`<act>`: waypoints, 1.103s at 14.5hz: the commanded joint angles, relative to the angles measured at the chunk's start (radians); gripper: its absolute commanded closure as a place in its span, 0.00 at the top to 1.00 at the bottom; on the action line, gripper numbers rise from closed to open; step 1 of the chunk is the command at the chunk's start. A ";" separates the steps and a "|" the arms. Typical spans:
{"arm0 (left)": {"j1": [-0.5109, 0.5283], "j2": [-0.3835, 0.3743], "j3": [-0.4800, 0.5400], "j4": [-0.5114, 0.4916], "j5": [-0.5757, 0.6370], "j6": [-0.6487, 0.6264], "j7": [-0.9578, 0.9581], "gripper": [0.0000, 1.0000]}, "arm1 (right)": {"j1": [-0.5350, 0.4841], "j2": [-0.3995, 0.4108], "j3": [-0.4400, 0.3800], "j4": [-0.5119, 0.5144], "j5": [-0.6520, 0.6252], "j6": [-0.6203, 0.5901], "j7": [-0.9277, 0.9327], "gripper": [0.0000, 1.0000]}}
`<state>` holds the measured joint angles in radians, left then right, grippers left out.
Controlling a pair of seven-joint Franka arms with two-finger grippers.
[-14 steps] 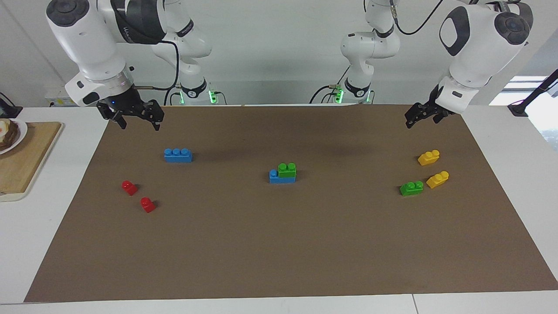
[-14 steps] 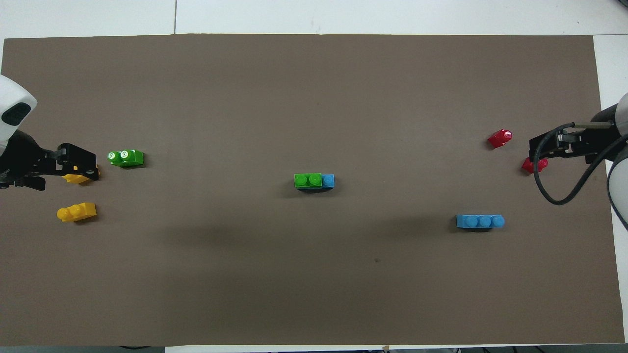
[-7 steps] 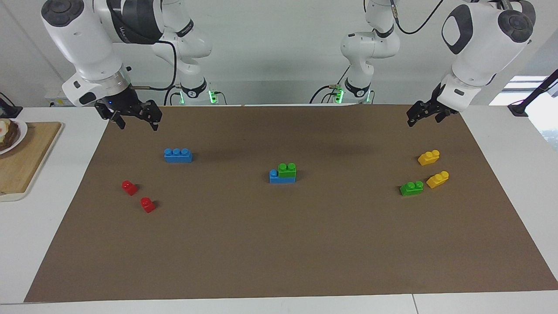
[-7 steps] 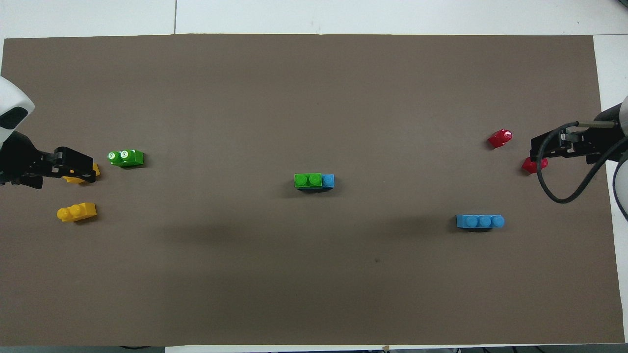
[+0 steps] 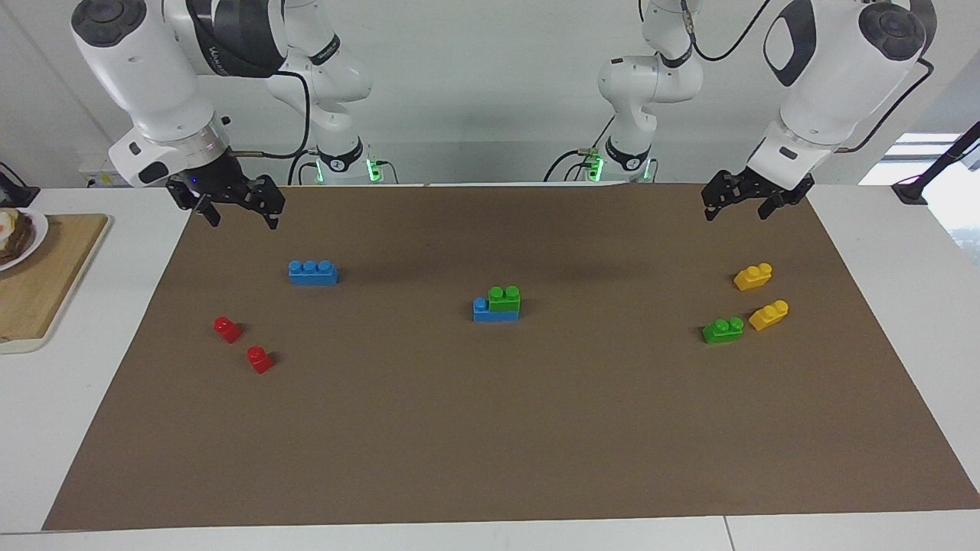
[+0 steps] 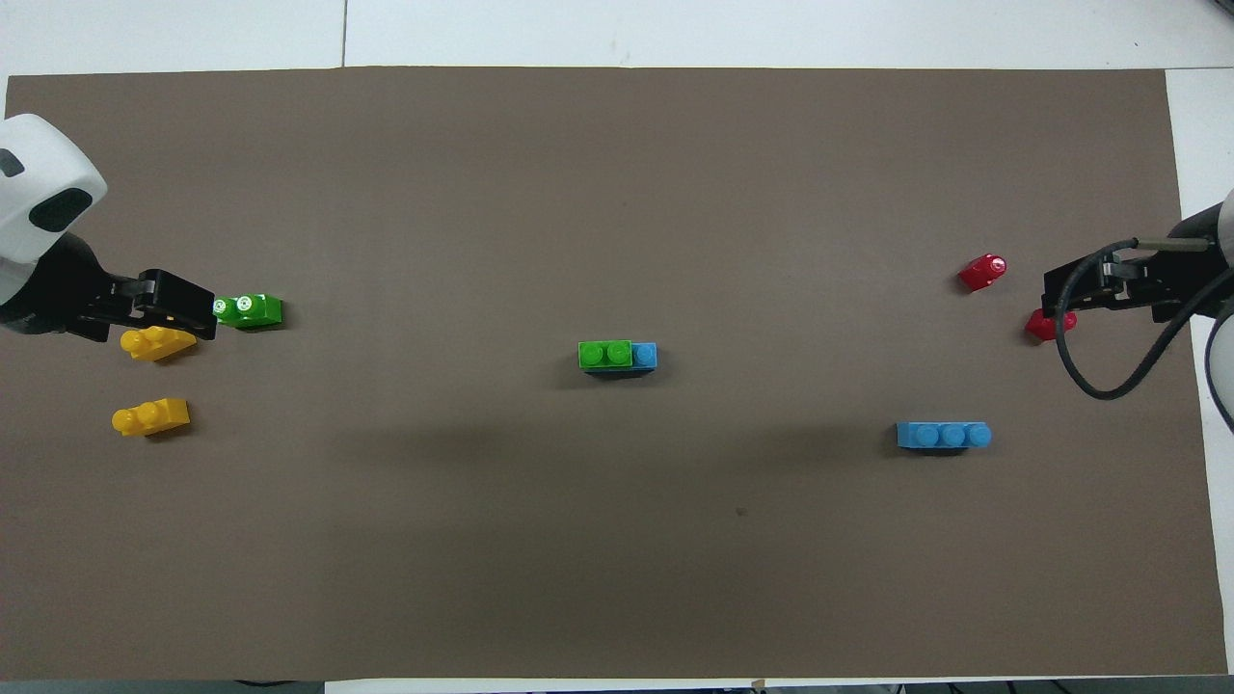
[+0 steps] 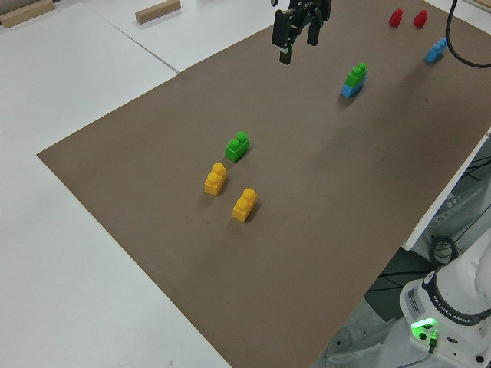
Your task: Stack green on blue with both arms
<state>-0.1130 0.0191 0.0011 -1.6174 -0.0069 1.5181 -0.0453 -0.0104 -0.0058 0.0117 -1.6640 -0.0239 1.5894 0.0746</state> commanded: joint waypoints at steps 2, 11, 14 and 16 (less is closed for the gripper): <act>-0.002 -0.002 0.007 -0.015 0.012 0.020 -0.021 1.00 | -0.019 -0.014 0.011 -0.011 0.018 0.001 -0.032 0.98; 0.001 -0.011 0.007 -0.042 0.012 0.082 -0.019 1.00 | -0.019 -0.014 0.011 -0.013 0.019 0.000 -0.026 0.98; -0.001 -0.011 0.007 -0.042 0.012 0.086 -0.015 1.00 | -0.019 -0.014 0.011 -0.013 0.019 -0.002 -0.022 0.98; -0.004 -0.013 0.007 -0.042 0.012 0.085 -0.019 1.00 | -0.019 -0.014 0.011 -0.013 0.018 0.000 -0.022 0.98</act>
<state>-0.1125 0.0219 0.0068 -1.6372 -0.0065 1.5803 -0.0521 -0.0104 -0.0058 0.0127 -1.6640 -0.0238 1.5894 0.0732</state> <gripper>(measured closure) 0.000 0.000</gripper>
